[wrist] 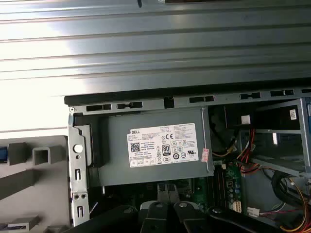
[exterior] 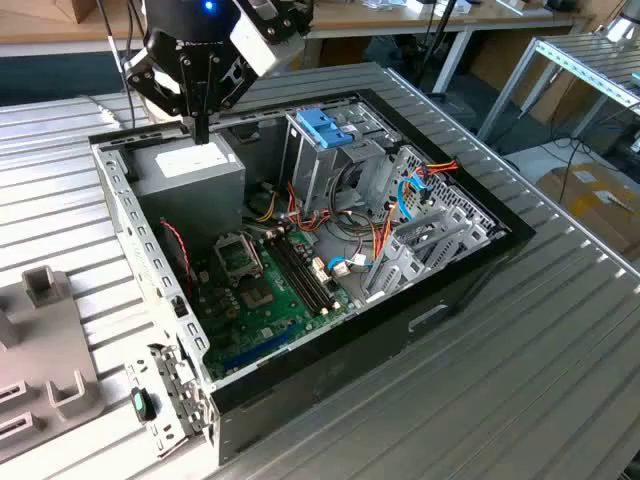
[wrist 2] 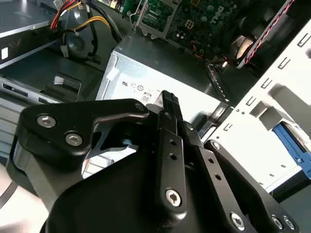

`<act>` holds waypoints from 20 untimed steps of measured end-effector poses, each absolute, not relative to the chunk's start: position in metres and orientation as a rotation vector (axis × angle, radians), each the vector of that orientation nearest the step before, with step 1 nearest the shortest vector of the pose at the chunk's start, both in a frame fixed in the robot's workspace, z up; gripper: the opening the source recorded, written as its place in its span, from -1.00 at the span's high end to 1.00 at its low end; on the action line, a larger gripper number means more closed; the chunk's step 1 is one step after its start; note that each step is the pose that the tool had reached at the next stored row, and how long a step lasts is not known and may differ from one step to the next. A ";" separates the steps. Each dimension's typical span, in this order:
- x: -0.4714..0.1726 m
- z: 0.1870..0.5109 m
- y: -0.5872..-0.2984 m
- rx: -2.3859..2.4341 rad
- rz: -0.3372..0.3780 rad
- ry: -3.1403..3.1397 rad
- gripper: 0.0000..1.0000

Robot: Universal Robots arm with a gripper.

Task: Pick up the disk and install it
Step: 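Reach for the disk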

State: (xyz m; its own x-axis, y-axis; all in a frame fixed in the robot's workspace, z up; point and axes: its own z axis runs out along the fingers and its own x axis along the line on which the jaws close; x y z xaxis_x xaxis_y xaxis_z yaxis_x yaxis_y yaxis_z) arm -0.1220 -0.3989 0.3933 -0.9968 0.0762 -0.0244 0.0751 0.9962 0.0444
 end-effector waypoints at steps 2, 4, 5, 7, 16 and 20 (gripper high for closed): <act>-0.122 0.393 -0.399 0.118 0.068 3.112 0.79; -0.122 0.393 -0.399 0.118 0.068 3.112 0.79; -0.122 0.393 -0.399 0.118 0.068 3.112 0.79; -0.122 0.393 -0.399 0.118 0.068 3.113 0.79; -0.127 0.393 -0.399 0.118 0.068 3.113 0.79; -0.132 0.393 -0.399 0.118 0.068 3.112 0.79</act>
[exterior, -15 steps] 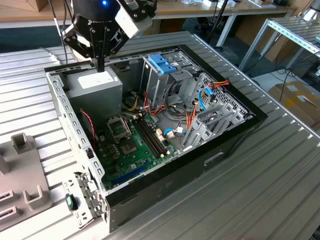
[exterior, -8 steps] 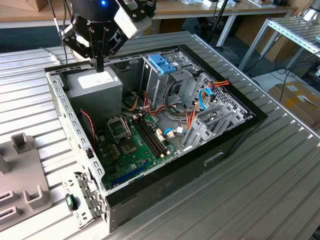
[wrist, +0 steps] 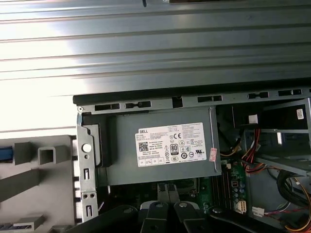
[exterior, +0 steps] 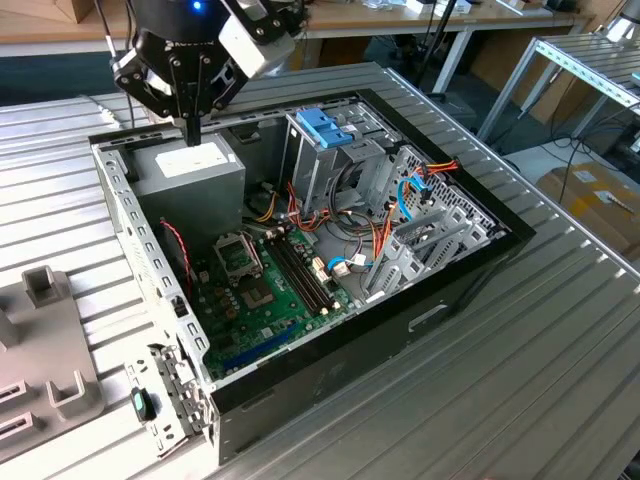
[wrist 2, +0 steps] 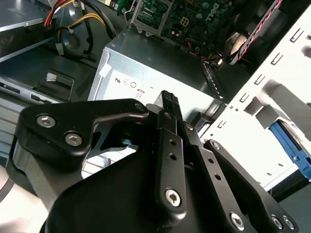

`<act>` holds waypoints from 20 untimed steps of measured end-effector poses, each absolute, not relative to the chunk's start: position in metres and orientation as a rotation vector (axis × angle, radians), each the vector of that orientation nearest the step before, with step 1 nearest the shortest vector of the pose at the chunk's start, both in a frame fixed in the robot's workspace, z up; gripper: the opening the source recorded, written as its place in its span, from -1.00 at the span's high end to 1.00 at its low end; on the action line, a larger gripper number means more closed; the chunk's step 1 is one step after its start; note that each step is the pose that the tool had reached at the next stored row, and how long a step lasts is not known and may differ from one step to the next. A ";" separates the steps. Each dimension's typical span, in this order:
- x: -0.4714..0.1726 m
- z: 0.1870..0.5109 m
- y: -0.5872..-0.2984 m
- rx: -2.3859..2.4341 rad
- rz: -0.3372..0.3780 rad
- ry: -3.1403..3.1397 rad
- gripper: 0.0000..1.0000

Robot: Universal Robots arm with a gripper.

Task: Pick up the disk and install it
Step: 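Reach for the disk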

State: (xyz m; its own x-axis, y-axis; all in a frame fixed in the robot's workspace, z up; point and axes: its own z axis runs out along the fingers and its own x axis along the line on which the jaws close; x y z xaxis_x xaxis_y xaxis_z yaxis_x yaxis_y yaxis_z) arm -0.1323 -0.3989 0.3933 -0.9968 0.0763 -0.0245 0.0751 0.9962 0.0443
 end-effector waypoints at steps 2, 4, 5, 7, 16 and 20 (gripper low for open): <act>-0.135 0.393 -0.399 0.118 0.068 3.112 0.79; -0.139 0.393 -0.399 0.118 0.068 3.112 0.79; -0.140 0.393 -0.399 0.118 0.068 3.112 0.79; -0.142 0.393 -0.399 0.118 0.068 3.113 0.79; -0.157 0.393 -0.399 0.118 0.068 3.112 0.79; -0.162 0.393 -0.399 0.118 0.068 3.113 0.79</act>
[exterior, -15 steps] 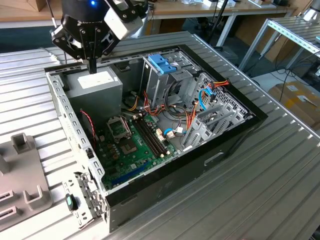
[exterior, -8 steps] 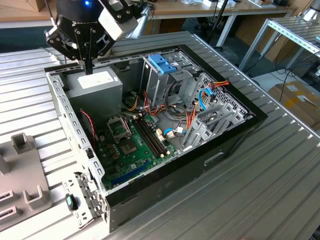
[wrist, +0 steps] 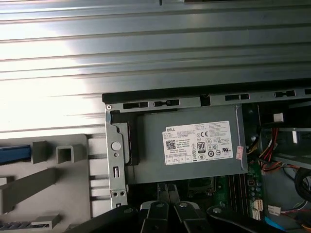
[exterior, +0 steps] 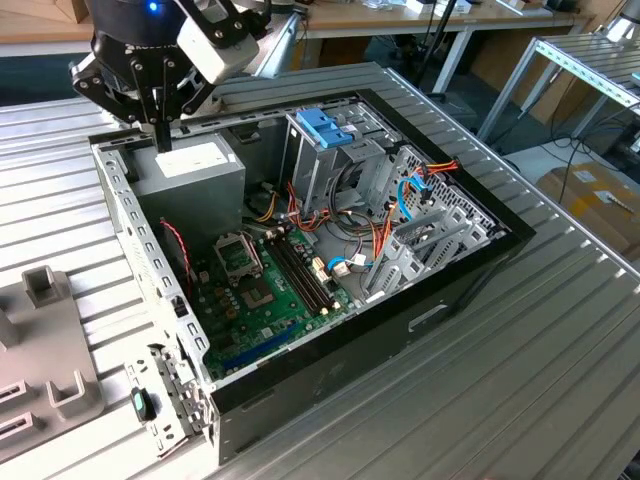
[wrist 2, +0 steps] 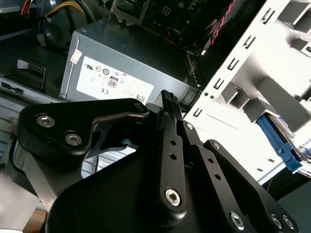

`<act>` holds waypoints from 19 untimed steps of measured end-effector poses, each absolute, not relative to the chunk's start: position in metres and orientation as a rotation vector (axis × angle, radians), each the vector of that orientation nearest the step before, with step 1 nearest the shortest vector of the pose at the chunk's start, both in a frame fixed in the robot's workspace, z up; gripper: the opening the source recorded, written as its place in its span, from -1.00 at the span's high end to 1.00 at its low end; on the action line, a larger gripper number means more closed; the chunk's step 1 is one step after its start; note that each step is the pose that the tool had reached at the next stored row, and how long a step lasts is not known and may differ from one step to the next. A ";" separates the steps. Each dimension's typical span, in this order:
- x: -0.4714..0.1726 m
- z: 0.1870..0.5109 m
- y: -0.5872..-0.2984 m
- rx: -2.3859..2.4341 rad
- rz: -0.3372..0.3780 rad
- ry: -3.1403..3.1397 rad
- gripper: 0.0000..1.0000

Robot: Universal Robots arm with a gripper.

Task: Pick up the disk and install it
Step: 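Reach for the disk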

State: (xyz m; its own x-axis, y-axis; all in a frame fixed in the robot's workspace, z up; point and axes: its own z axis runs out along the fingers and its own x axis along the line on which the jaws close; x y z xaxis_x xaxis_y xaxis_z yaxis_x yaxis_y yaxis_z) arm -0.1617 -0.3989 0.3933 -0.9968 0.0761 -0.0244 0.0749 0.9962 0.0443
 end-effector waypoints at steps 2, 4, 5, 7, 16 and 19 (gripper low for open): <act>-0.162 0.393 -0.399 0.118 0.068 3.113 0.79; -0.162 0.393 -0.399 0.118 0.068 3.113 0.79; -0.162 0.393 -0.399 0.118 0.068 3.113 0.79; -0.162 0.393 -0.399 0.118 0.068 3.113 0.79; -0.172 0.393 -0.399 0.118 0.068 3.113 0.79; -0.179 0.393 -0.399 0.118 0.068 3.113 0.79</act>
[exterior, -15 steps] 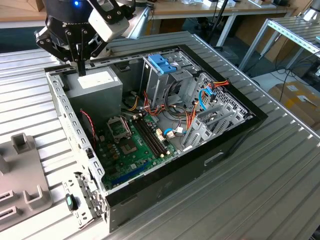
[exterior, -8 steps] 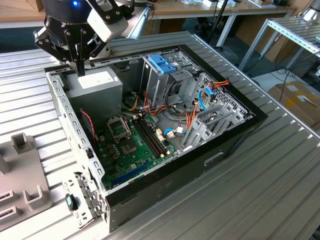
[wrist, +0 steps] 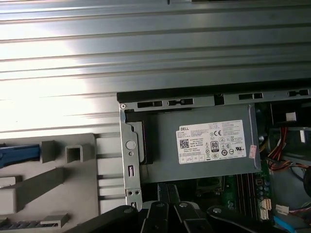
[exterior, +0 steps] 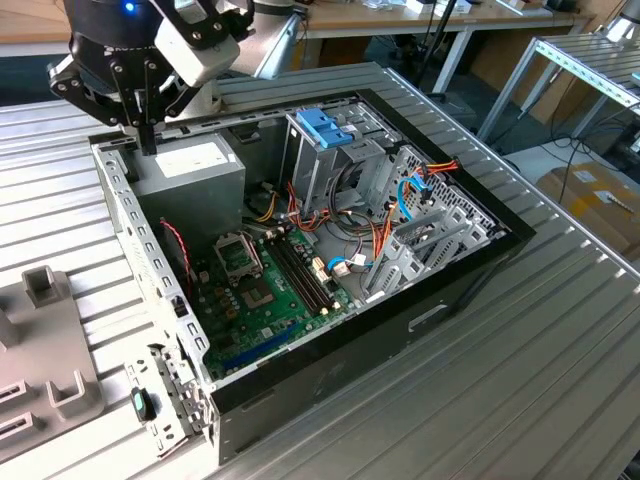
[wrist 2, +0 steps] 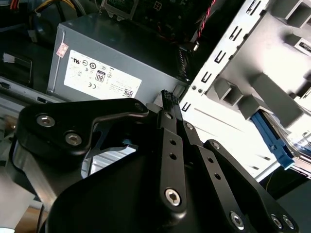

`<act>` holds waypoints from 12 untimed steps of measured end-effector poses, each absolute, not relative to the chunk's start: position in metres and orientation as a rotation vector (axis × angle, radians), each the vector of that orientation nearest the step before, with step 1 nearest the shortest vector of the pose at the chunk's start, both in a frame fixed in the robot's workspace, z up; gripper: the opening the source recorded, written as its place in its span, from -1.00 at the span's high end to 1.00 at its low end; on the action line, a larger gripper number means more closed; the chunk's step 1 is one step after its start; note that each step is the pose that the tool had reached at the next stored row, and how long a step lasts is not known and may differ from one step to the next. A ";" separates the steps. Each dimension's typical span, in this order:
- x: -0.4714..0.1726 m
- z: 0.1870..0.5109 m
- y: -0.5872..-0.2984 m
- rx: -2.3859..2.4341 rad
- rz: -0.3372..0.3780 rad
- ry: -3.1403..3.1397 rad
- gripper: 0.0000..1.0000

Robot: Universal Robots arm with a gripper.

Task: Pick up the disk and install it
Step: 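Reach for the disk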

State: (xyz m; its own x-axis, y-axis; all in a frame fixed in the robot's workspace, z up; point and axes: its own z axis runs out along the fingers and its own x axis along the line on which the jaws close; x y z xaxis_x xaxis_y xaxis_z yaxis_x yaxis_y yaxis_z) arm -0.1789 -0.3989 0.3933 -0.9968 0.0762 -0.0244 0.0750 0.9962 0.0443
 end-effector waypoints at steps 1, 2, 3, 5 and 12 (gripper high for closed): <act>-0.181 0.393 -0.399 0.118 0.068 3.113 0.79; -0.183 0.393 -0.399 0.118 0.068 3.113 0.79; -0.185 0.393 -0.399 0.118 0.068 3.112 0.79; -0.191 0.393 -0.399 0.118 0.068 3.112 0.79; -0.208 0.393 -0.399 0.118 0.068 3.113 0.79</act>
State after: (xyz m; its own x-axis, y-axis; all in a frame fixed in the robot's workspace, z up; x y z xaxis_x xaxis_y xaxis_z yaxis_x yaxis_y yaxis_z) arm -0.2080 -0.3989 0.3933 -0.9968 0.0763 -0.0244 0.0751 0.9962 0.0444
